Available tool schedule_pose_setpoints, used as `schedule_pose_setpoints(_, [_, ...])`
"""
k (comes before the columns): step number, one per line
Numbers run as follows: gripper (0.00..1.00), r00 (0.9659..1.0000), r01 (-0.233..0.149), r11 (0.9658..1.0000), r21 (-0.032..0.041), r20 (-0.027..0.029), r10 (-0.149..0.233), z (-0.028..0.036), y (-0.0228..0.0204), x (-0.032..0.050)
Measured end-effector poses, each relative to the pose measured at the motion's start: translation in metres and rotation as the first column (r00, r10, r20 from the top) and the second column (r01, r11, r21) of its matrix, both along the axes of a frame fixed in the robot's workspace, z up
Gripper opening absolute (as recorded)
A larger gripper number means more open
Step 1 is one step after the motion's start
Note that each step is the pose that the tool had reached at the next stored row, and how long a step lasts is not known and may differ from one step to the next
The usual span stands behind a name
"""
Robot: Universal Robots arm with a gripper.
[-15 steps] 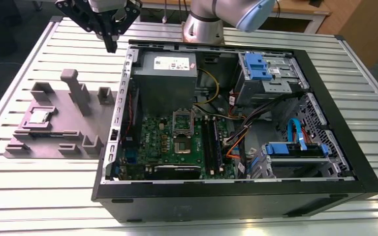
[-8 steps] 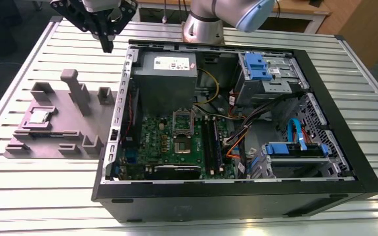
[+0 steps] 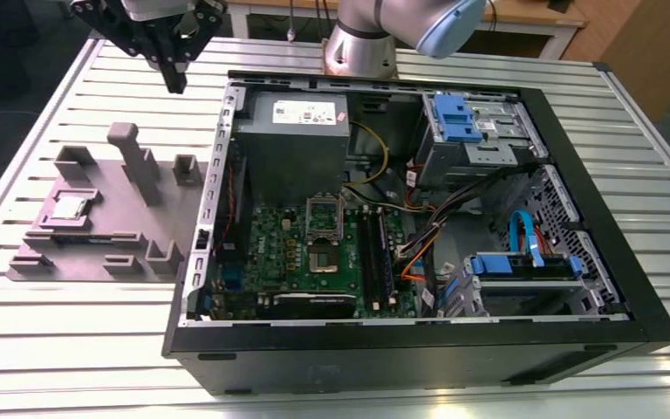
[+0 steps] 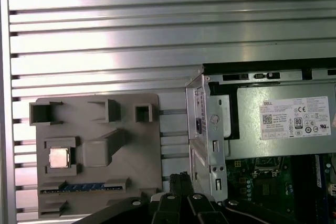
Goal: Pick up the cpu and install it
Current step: 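Reach for the cpu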
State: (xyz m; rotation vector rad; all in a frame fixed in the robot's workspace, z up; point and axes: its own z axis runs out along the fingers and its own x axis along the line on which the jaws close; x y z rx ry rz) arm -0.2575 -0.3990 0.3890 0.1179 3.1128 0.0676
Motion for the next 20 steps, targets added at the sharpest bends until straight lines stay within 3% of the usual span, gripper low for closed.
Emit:
schedule_pose_setpoints(8, [0.10,1.0000,0.000,1.0000,0.0000,-0.0019,0.000,-0.0011,0.0000,-0.0173])
schedule_pose_setpoints(12, [0.10,1.0000,0.000,1.0000,0.0000,-0.0080,0.000,-0.0018,0.0000,-0.0291])
schedule_pose_setpoints(15, [0.10,0.9999,0.000,1.0000,-0.0001,-0.0123,0.000,-0.0032,0.0000,-0.0423])
schedule_pose_setpoints(20, [0.10,0.9997,0.000,1.0000,0.0000,-0.0257,0.000,-0.0067,0.0000,-0.0604])
